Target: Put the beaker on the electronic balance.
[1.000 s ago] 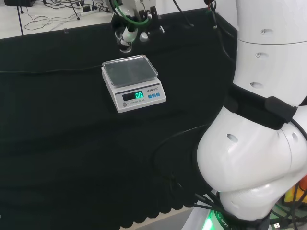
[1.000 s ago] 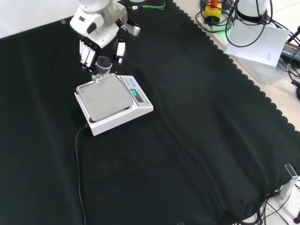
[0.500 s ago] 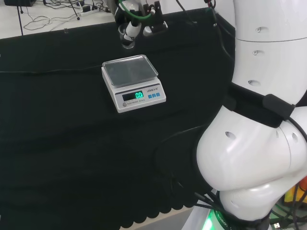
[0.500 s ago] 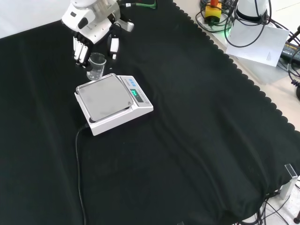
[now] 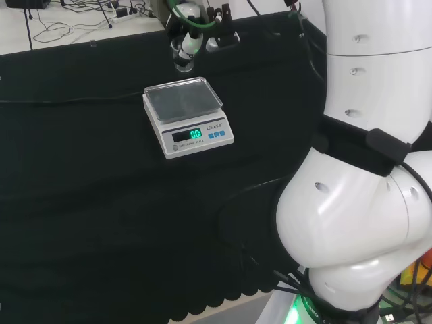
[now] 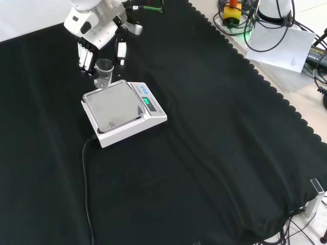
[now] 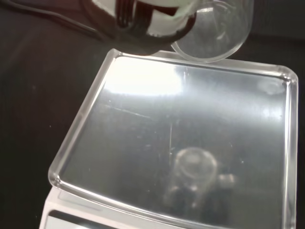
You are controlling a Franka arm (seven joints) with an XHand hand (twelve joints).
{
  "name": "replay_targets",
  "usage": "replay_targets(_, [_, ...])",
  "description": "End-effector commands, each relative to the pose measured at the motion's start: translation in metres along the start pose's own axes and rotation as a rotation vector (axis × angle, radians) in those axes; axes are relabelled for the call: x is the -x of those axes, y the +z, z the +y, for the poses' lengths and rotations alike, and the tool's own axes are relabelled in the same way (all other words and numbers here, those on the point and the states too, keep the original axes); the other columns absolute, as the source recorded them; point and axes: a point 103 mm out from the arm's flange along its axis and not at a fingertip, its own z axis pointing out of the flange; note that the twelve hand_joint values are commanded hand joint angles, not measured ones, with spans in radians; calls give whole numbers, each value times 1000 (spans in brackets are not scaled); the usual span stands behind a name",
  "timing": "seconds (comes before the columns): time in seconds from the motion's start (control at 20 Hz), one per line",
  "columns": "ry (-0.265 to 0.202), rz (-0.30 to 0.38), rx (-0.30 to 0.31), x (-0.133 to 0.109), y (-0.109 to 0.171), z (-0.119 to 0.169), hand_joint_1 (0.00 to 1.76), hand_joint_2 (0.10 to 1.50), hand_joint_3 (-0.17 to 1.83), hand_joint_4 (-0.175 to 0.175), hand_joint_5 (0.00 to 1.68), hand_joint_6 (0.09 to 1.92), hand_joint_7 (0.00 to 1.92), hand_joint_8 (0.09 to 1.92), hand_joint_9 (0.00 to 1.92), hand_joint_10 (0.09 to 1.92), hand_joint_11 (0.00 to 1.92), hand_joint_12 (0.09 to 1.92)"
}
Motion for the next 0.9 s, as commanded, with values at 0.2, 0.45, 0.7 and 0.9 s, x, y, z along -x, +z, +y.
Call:
replay_targets(0.2, [-1, 5, -37, -4, 13, 8, 1363, 1159, 0, -175, 835, 1210, 747, 1208, 989, 1195, 1009, 942])
replay_targets(0.45, [-5, 28, -50, 10, 28, 11, 1363, 1159, 0, -175, 835, 1210, 747, 1208, 990, 1195, 1009, 942])
replay_targets(0.7, [-3, 43, -73, 16, 39, 12, 1363, 1159, 0, -175, 835, 1210, 747, 1208, 990, 1194, 1009, 942])
replay_targets(0.9, [-6, 36, -90, 15, 44, 16, 1362, 1159, 0, -175, 835, 1210, 747, 1208, 990, 1194, 1009, 942])
